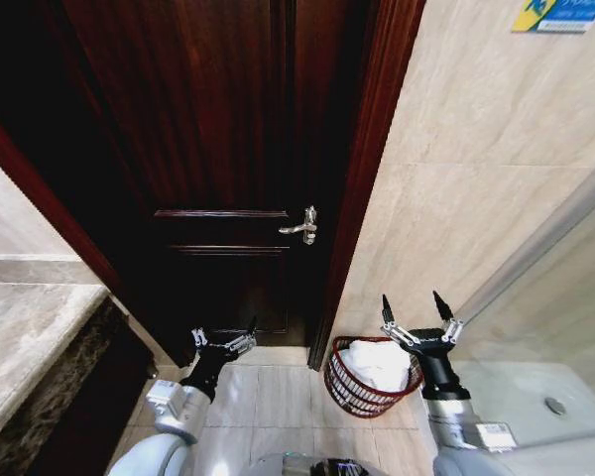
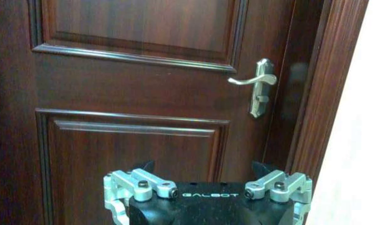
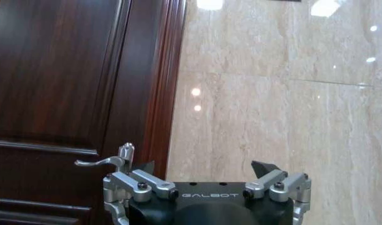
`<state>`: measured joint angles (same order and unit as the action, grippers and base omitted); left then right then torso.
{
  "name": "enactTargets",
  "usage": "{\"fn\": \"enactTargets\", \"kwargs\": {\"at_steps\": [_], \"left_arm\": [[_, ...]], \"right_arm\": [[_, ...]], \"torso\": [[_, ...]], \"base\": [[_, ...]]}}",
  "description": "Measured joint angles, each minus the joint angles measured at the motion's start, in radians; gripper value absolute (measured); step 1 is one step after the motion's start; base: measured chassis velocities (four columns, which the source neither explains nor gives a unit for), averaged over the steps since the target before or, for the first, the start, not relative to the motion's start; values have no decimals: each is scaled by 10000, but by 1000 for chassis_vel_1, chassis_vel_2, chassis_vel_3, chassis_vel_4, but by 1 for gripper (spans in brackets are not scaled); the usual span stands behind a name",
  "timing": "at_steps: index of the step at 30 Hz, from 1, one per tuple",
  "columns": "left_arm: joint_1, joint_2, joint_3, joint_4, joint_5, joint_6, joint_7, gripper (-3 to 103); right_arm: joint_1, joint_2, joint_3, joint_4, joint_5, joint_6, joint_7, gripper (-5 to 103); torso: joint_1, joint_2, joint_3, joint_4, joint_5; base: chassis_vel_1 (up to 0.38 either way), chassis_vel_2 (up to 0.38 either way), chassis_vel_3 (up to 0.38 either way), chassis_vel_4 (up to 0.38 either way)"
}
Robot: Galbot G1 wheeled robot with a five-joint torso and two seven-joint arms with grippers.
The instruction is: Discard the used towel into the hamper.
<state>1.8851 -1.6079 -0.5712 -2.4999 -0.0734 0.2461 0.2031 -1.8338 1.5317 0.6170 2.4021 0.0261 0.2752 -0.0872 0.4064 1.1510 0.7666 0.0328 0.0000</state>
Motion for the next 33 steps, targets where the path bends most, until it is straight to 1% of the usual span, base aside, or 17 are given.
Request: {"fn": "enactTargets", "kwargs": {"at_steps": [2, 4, 18, 23, 33], "left_arm": [[0, -1, 0, 0, 0, 0, 0, 100], [0, 0, 0, 0, 0, 1, 0, 100], [0, 0, 0, 0, 0, 1, 0, 100], [0, 0, 0, 0, 0, 0, 0, 100], [0, -1, 0, 0, 0, 0, 0, 100]], "right_arm": [[-12, 60, -207, -176, -332, 173, 52, 100], [-45, 99, -284, -239, -424, 252, 54, 100], [-132, 144, -584, -256, -551, 322, -29, 100], [-60, 118, -556, -413, -539, 604, -284, 100], [-52, 112, -532, -438, -540, 640, -330, 100]], "torso": [[0, 0, 0, 0, 0], [0, 0, 0, 0, 1], [0, 0, 0, 0, 0], [0, 0, 0, 0, 0], [0, 0, 0, 0, 1]], "base": [[0, 0, 0, 0], [0, 0, 0, 0], [0, 0, 0, 0], [0, 0, 0, 0], [0, 0, 0, 0]]}}
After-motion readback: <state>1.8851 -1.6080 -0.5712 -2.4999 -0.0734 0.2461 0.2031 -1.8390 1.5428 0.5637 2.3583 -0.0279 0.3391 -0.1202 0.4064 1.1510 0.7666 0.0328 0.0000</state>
